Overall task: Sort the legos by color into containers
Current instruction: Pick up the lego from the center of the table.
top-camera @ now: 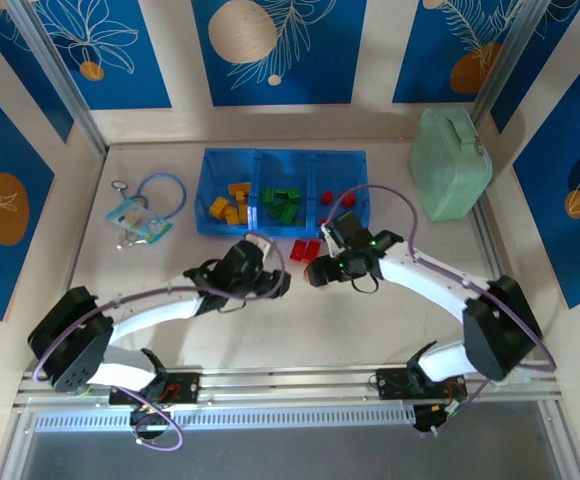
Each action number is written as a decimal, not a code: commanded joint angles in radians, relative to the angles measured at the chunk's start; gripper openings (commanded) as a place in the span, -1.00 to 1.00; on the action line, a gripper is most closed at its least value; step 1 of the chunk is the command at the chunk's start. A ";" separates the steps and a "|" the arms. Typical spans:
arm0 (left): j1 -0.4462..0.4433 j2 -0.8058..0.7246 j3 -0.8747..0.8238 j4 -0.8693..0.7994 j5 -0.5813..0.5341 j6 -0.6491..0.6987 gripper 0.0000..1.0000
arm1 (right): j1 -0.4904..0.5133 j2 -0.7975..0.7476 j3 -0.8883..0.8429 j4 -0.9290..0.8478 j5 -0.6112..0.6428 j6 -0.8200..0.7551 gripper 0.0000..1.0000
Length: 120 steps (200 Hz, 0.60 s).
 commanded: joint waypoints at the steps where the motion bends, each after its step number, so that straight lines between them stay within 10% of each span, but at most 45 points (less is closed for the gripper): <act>1: -0.043 -0.087 -0.093 0.036 -0.063 -0.089 0.50 | 0.001 0.100 0.082 -0.026 0.050 -0.113 0.53; 120: -0.180 -0.348 -0.337 -0.024 -0.225 -0.229 0.47 | 0.125 0.435 0.269 -0.157 0.214 -0.099 0.00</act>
